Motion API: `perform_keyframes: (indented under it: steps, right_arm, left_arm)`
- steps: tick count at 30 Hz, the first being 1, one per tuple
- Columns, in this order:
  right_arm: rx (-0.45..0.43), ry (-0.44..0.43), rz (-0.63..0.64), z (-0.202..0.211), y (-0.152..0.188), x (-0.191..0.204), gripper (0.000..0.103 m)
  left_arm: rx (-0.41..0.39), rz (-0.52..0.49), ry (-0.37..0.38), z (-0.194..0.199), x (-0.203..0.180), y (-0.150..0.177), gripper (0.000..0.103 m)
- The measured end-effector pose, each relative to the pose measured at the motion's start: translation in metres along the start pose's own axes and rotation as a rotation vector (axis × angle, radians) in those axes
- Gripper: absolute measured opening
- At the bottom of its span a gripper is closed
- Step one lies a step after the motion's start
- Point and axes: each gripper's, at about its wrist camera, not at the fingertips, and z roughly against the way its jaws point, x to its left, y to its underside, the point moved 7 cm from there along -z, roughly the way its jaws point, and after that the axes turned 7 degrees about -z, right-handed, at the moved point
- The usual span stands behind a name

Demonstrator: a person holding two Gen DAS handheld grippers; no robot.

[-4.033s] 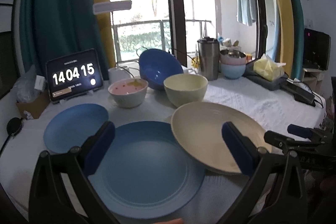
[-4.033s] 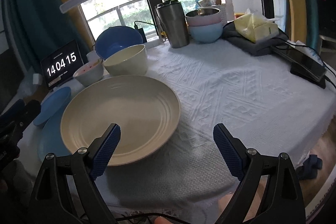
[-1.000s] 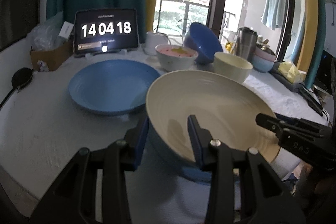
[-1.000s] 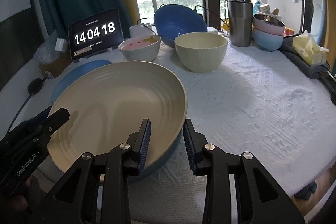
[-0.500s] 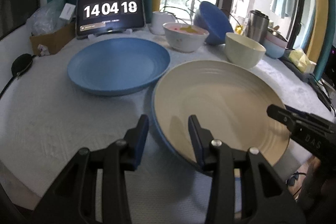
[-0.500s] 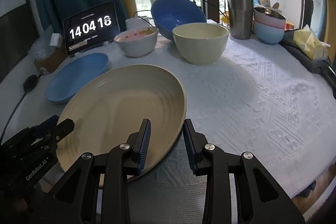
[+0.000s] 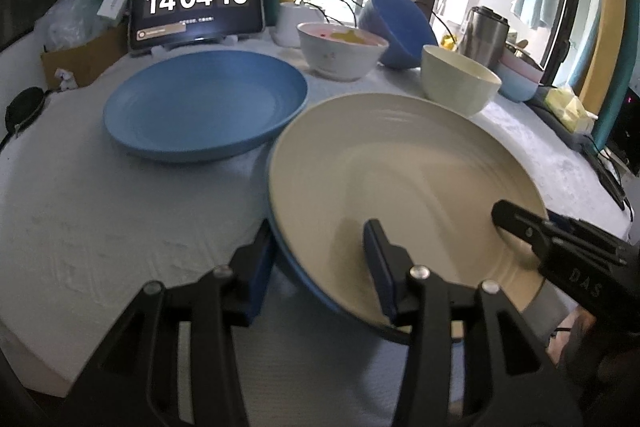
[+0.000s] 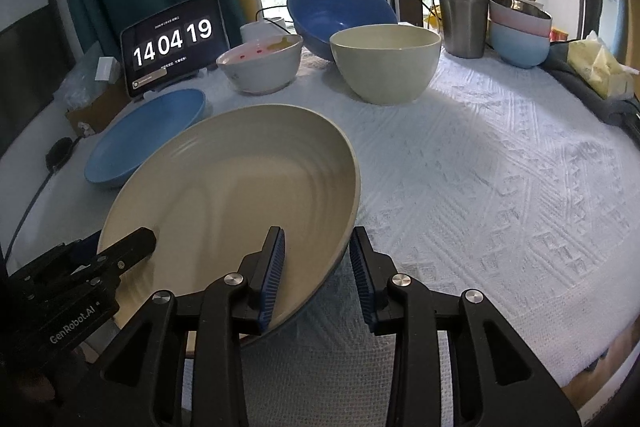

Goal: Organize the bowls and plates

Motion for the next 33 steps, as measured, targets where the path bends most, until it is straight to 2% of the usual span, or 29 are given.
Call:
perform_keyframes:
  steps: [19,26,33]
  right_arm:
    - [-0.037,0.051,-0.105,0.013,-0.009,-0.05,0.036]
    - [-0.086,0.073,-0.103,0.025,-0.018,-0.054,0.036]
    - [-0.092,0.09,-0.079,0.027,-0.025,-0.047,0.039]
  left_arm:
    - [0.016,-0.074,0.079,-0.019,-0.047,-0.012,0.046]
    - [-0.032,-0.043,0.08,-0.007,-0.037,-0.018,0.046]
    - [-0.11,0.024,0.042,0.012,-0.005,-0.029,0.047]
